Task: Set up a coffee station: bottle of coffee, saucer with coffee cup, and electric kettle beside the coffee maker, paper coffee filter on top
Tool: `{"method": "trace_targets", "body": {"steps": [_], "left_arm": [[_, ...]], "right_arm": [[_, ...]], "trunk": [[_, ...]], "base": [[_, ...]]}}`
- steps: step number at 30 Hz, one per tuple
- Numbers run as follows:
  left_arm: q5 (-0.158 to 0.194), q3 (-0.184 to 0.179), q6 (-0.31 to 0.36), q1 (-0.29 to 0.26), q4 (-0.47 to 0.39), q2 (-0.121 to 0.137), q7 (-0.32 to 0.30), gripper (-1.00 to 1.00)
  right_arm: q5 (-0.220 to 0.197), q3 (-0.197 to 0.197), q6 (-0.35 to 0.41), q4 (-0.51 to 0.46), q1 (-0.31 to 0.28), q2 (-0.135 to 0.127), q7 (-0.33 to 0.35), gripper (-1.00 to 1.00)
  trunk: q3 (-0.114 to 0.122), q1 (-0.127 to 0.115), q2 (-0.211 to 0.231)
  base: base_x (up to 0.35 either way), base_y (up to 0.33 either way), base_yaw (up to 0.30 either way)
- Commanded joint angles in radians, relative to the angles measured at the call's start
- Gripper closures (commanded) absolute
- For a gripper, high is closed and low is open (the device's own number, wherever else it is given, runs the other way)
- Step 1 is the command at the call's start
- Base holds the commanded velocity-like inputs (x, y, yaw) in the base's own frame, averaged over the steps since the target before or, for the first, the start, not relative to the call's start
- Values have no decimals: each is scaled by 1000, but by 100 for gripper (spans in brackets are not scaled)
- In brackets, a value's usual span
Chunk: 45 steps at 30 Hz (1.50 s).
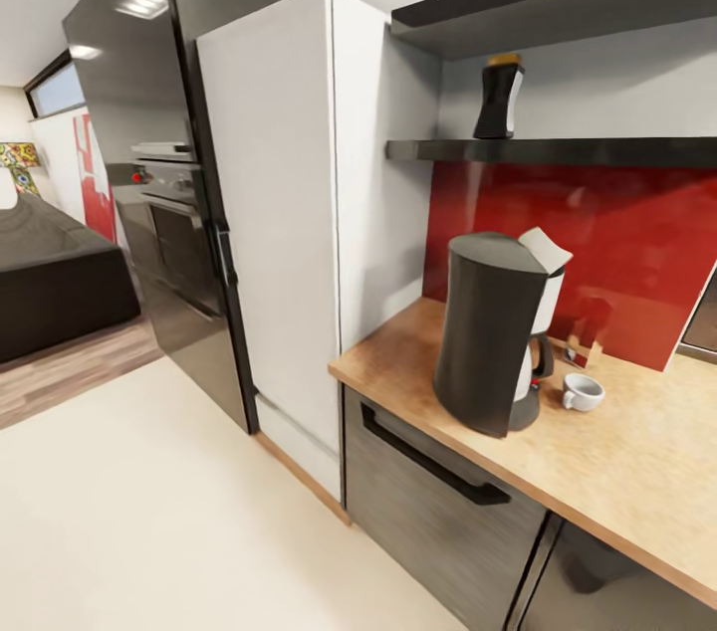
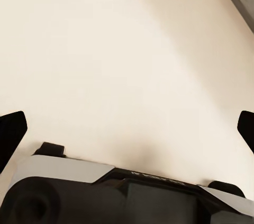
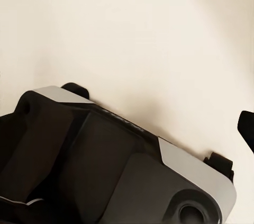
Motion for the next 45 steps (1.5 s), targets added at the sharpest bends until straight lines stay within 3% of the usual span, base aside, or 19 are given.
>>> {"method": "trace_targets", "body": {"steps": [1, 10, 32, 37, 45], "left_arm": [[4, 2, -1, 0, -1, -1, -1, -100], [4, 2, 0, 0, -1, -1, -2, -100], [4, 2, -1, 0, -1, -1, -1, -100], [4, 2, 0, 0, -1, -1, -1, -100], [4, 2, -1, 0, -1, -1, -2, -100]], "right_arm": [[10, -8, -3, -1, -1, 0, 5, -100], [10, -8, -3, -1, -1, 0, 5, -100], [10, -8, -3, -1, -1, 0, 5, -100], [10, -8, -3, -1, -1, 0, -50, -100], [10, -8, -3, 1, -1, 0, -66, -100]], "trunk": [[-1, 0, -1], [0, 0, -1], [10, 0, -1], [10, 0, -1], [14, 0, -1]], "base": [[136, 227, -40], [128, 214, -75], [7, 25, -224], [0, 242, -24], [0, 53, -154]]}}
